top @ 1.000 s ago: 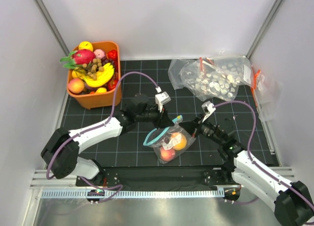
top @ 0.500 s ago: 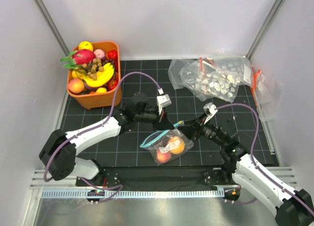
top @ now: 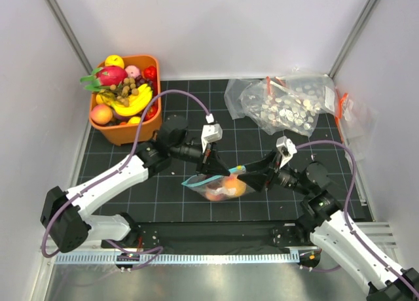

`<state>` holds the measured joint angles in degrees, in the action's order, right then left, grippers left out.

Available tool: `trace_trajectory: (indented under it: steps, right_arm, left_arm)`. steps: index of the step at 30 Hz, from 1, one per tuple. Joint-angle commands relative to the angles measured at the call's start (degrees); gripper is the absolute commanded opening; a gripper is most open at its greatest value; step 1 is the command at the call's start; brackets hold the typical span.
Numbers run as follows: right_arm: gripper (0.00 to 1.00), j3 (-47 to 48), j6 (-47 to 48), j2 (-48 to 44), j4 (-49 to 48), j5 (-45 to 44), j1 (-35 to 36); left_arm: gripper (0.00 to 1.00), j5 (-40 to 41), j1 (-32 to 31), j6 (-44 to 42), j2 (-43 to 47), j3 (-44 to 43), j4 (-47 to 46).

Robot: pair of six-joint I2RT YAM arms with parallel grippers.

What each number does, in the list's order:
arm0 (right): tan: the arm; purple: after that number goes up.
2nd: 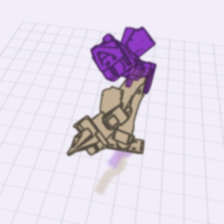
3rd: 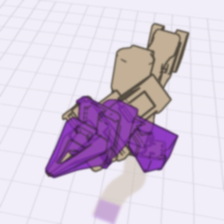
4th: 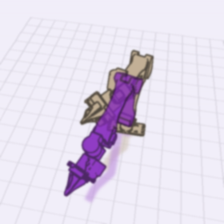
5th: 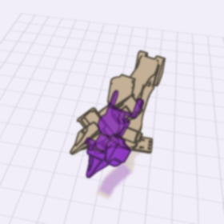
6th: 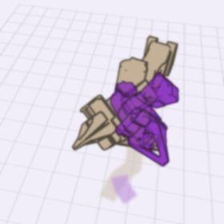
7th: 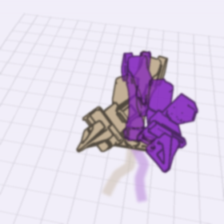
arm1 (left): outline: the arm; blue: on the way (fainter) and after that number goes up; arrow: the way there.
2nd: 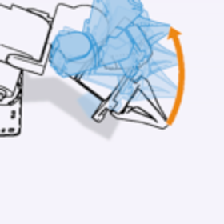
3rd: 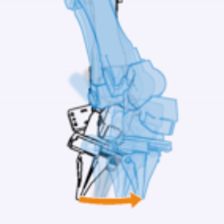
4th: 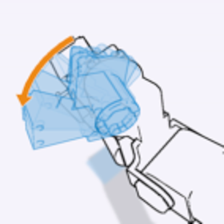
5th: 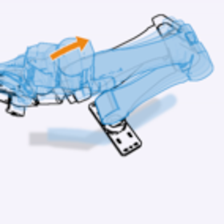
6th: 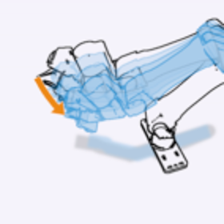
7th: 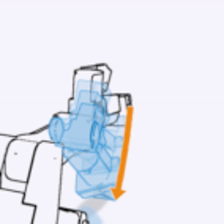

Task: Place the food in the zip-top bag and seal the zipper
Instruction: Zip the zipper food storage bag at the center of the board.

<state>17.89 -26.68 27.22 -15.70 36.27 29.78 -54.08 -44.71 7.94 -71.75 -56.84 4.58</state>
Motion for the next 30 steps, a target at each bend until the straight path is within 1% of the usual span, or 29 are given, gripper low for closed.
trace_trajectory:
  steps: [1, 3, 4, 5, 8, 13, 24, 25, 26, 27, 28, 30]
  right_arm:
    - [0.56, 5.8, 1.9, -0.9, 5.1, 4.7, 0.4]
    - [0.56, 7.1, 2.7, -0.8, 7.0, 5.1, 0.4]
    - [0.55, 6.7, 1.3, -0.5, 4.4, 6.2, 0.3]
    - [0.54, 6.7, 1.3, -0.3, 4.5, 6.5, 0.3]
    - [0.48, 6.8, 1.5, -0.5, 5.0, 6.4, 0.4]
    - [0.46, 6.8, 0.7, -0.2, 3.7, 7.8, 1.0]
    - [0.30, 7.2, 0.3, 1.0, 3.1, 7.8, 2.2]
    - [0.27, 7.2, 0.4, 1.2, 3.1, 7.8, 2.3]
    - [0.26, 7.3, 0.4, 1.3, 3.1, 7.8, 2.4]
    - [0.21, 7.4, 0.3, 1.4, 3.0, 7.8, 2.4]
    - [0.18, 7.5, 0.1, 1.8, 3.1, 7.8, 2.5]
    - [0.07, 8.0, 0.1, 2.1, 3.3, 7.6, 2.7]
  left_arm:
    - [0.00, -4.7, 0.2, -1.1, 0.4, -3.2, 2.9]
    - [0.00, -5.4, 0.2, -1.2, -0.1, -3.8, 3.3]
    - [0.00, -5.5, 0.2, -1.3, -0.3, -4.1, 3.8]
    - [0.00, -5.6, 0.2, -1.2, -0.7, -4.2, 4.1]
    - [0.00, -6.4, 0.2, -1.4, -0.9, -5.0, 5.4]
    - [0.00, -7.2, 0.2, -0.8, -0.6, -5.1, 5.4]
    - [0.00, -7.6, 0.1, -0.1, -2.2, -5.8, 5.5]
    - [0.00, -7.5, 0.1, 0.0, -2.3, -5.8, 5.4]
    - [0.00, -7.5, 0.1, 0.0, -2.4, -5.9, 5.5]
    - [0.00, -7.4, 0.1, 0.0, -2.5, -5.9, 5.5]
    - [0.00, -7.3, 0.1, 0.1, -2.6, -5.9, 5.5]
    - [0.00, -7.2, 0.0, 0.3, -2.8, -6.1, 5.5]
